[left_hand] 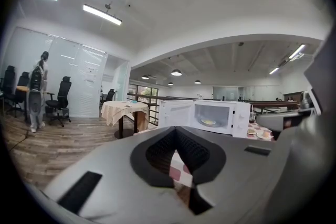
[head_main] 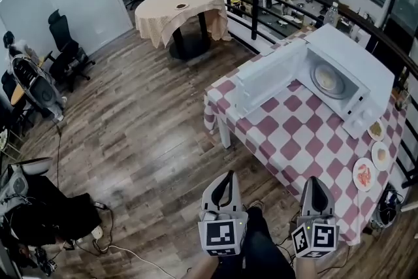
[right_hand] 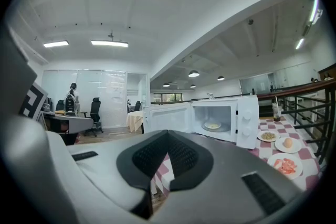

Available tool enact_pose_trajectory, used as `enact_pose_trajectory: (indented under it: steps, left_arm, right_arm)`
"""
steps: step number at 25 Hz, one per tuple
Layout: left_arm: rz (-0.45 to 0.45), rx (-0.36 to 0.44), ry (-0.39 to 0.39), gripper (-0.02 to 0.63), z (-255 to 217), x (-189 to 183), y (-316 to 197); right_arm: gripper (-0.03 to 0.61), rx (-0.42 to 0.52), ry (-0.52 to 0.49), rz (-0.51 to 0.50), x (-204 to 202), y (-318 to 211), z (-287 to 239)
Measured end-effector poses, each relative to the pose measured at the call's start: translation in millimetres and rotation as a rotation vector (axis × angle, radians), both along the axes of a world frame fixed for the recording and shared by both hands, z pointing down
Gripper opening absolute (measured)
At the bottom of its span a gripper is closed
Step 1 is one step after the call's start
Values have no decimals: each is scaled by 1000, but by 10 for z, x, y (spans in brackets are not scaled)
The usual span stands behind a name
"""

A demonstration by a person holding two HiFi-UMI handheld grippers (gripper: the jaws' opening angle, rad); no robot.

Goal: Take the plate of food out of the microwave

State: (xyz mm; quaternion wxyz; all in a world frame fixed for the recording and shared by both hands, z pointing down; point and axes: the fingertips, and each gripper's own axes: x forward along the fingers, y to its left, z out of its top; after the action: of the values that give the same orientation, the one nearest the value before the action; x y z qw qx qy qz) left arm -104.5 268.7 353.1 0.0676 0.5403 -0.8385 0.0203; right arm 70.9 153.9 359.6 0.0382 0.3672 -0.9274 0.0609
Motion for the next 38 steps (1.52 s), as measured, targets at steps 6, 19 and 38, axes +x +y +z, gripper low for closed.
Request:
enact_pose_trajectory:
  steps: [6,19,38]
  left_arm:
    - [31,-13,-2,14,71,-186,-582]
    - [133,-40,-10,14,15,-366,-1791]
    - [200,-82,10,14,84,-281,-2804]
  right_arm:
    - [-8,-14,10,20,-176,-489,87]
    - [-8,-45,1,90,-383,-1484,93]
    - [-8,-93,-24,151,-267,-2403,205]
